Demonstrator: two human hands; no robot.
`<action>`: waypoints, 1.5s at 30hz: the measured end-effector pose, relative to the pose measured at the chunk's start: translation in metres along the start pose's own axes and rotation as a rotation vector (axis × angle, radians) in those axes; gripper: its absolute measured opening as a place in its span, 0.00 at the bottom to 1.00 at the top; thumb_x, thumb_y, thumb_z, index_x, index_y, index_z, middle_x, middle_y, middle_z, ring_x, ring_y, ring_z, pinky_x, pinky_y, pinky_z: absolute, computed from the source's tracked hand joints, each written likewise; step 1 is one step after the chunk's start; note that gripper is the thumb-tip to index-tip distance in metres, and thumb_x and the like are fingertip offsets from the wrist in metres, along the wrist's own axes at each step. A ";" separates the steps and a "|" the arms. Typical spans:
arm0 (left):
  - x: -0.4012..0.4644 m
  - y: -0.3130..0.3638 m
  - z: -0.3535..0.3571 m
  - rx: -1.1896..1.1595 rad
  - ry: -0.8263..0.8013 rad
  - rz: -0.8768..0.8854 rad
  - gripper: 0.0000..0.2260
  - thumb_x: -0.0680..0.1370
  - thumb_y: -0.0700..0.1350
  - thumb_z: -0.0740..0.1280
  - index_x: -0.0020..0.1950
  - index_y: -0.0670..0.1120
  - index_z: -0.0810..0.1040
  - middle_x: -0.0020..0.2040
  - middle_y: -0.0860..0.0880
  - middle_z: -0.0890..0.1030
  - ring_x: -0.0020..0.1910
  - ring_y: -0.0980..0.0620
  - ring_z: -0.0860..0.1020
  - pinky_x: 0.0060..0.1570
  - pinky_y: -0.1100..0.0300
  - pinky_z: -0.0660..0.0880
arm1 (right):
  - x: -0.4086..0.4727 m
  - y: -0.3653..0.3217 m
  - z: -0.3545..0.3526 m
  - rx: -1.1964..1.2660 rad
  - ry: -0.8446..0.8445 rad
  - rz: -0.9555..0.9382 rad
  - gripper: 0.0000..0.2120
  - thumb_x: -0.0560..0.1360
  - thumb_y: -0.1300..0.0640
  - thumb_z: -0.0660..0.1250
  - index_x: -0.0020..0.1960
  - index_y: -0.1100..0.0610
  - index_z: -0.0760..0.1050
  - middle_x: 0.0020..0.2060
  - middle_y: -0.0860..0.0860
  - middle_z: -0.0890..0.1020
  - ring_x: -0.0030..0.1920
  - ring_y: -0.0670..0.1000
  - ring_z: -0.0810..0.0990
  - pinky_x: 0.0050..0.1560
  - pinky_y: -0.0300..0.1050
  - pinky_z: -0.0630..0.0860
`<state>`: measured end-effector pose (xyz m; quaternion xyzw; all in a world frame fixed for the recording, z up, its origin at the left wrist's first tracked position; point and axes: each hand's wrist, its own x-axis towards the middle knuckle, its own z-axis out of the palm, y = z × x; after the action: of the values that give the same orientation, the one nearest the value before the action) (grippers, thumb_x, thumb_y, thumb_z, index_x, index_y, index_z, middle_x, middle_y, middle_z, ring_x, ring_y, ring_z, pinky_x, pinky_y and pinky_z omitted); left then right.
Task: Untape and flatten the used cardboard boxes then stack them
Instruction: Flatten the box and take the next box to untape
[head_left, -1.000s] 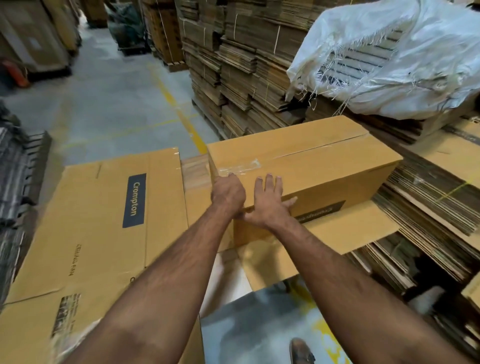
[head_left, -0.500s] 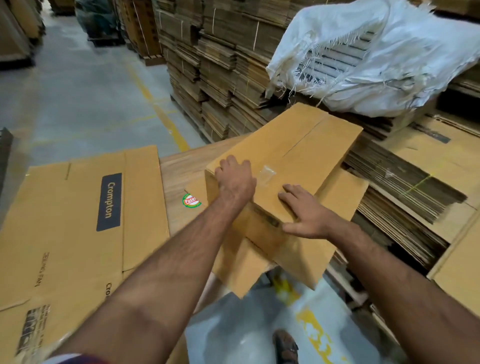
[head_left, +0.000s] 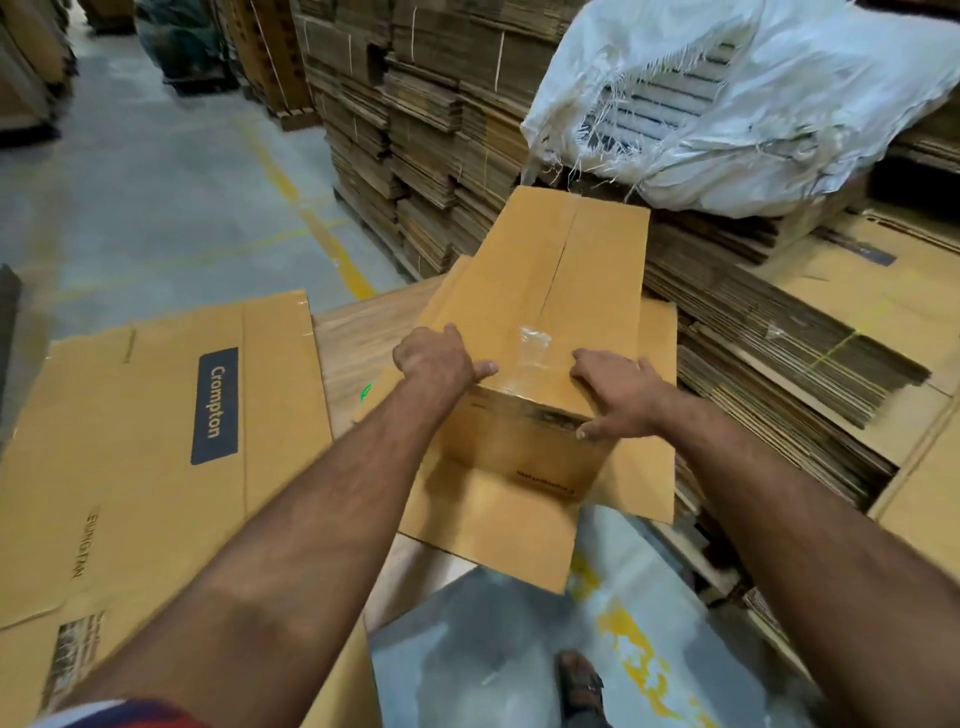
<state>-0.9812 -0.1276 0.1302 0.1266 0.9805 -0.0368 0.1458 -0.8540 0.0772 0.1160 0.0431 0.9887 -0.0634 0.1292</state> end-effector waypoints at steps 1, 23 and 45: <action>-0.004 0.000 -0.001 0.055 0.001 0.014 0.43 0.70 0.76 0.57 0.76 0.50 0.59 0.68 0.41 0.70 0.66 0.43 0.71 0.47 0.53 0.69 | 0.002 -0.001 -0.009 -0.038 -0.021 0.023 0.31 0.66 0.38 0.75 0.62 0.48 0.65 0.63 0.47 0.69 0.67 0.53 0.68 0.70 0.67 0.59; -0.025 0.007 0.047 -0.036 0.108 0.483 0.51 0.64 0.78 0.60 0.79 0.57 0.44 0.80 0.44 0.41 0.78 0.41 0.41 0.72 0.37 0.53 | 0.032 -0.031 0.020 0.313 0.564 0.339 0.09 0.79 0.50 0.62 0.55 0.45 0.80 0.56 0.51 0.74 0.61 0.56 0.68 0.60 0.55 0.63; -0.029 0.011 0.051 -0.012 0.143 0.419 0.53 0.62 0.78 0.62 0.79 0.60 0.42 0.80 0.46 0.41 0.78 0.42 0.42 0.71 0.37 0.58 | -0.001 -0.041 0.040 0.582 0.707 0.072 0.07 0.78 0.61 0.63 0.43 0.53 0.75 0.43 0.48 0.76 0.48 0.53 0.74 0.47 0.49 0.71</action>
<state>-0.9377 -0.1290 0.0899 0.3288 0.9409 0.0092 0.0809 -0.8473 0.0310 0.0824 0.1307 0.9111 -0.3151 -0.2315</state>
